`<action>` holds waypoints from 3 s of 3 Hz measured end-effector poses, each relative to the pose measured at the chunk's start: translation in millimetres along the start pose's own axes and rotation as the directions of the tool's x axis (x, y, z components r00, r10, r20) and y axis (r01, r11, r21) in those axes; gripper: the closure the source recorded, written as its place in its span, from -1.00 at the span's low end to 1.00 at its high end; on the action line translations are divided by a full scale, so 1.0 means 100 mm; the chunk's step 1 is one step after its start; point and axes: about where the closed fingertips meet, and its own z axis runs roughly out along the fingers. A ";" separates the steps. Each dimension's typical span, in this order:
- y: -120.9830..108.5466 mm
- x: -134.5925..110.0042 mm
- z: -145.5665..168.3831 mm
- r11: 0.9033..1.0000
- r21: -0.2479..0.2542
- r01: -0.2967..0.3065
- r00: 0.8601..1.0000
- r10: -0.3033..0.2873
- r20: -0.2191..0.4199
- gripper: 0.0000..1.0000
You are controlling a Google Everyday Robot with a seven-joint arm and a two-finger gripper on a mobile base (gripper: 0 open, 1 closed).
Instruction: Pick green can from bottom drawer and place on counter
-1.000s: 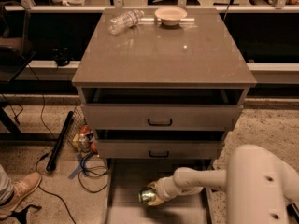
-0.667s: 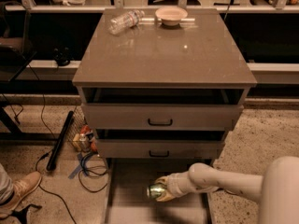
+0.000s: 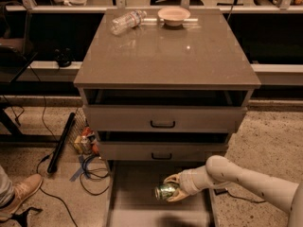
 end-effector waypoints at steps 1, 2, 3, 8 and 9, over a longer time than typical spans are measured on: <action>0.00 0.00 0.00 1.000 -0.001 0.000 1.000 0.000 0.000 1.00; 0.00 -0.01 -0.24 0.999 0.028 -0.015 0.999 0.014 0.035 1.00; 0.01 -0.16 -0.90 0.995 0.094 -0.028 0.994 0.018 0.106 1.00; -0.50 -1.35 -2.97 0.977 0.187 0.105 0.991 -0.118 0.060 1.00; -0.61 -1.44 -3.41 0.971 0.218 0.095 0.989 -0.116 0.088 1.00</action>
Offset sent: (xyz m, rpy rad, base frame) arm -0.0036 -0.0738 0.0743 0.1642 -0.0229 -0.0976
